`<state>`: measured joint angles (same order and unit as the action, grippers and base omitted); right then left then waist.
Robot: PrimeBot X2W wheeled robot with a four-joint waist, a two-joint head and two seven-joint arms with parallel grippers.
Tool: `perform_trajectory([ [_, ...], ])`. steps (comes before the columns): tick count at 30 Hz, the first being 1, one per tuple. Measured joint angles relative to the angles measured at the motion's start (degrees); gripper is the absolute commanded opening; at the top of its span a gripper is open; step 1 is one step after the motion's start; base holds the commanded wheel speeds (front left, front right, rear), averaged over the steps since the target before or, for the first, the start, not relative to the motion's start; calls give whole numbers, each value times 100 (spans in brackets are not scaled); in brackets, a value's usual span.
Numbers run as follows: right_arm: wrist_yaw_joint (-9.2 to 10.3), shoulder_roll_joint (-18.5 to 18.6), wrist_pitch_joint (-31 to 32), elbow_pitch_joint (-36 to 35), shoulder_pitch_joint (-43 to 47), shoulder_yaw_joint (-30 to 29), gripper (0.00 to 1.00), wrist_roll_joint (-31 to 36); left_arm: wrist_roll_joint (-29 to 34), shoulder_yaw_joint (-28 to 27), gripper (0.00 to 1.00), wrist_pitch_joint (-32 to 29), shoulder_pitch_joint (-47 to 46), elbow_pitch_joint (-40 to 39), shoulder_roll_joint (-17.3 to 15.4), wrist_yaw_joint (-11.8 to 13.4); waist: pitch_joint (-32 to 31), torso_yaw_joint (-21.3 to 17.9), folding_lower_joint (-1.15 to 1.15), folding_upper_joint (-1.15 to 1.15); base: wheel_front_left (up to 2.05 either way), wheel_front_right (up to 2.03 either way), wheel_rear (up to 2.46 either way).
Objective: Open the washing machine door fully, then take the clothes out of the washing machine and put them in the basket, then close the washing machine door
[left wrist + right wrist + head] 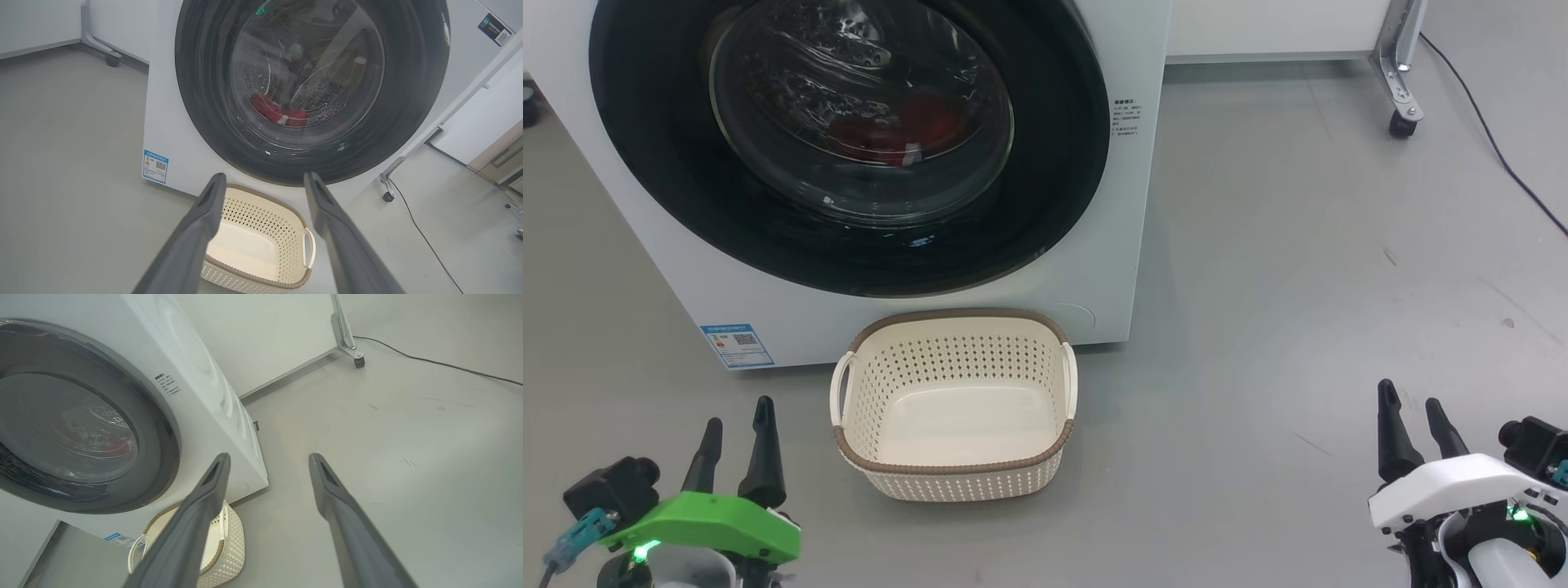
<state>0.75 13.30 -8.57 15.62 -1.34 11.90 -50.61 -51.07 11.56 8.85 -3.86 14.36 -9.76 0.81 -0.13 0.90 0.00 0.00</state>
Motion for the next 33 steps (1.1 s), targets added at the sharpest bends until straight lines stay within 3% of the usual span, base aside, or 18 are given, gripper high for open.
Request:
perform_trajectory([
  [33,504,-60,-495,-45,-47,668,100,2519,2475,187,100,492,2,190,169,474,-59,85,0,0,0,0,0],
])
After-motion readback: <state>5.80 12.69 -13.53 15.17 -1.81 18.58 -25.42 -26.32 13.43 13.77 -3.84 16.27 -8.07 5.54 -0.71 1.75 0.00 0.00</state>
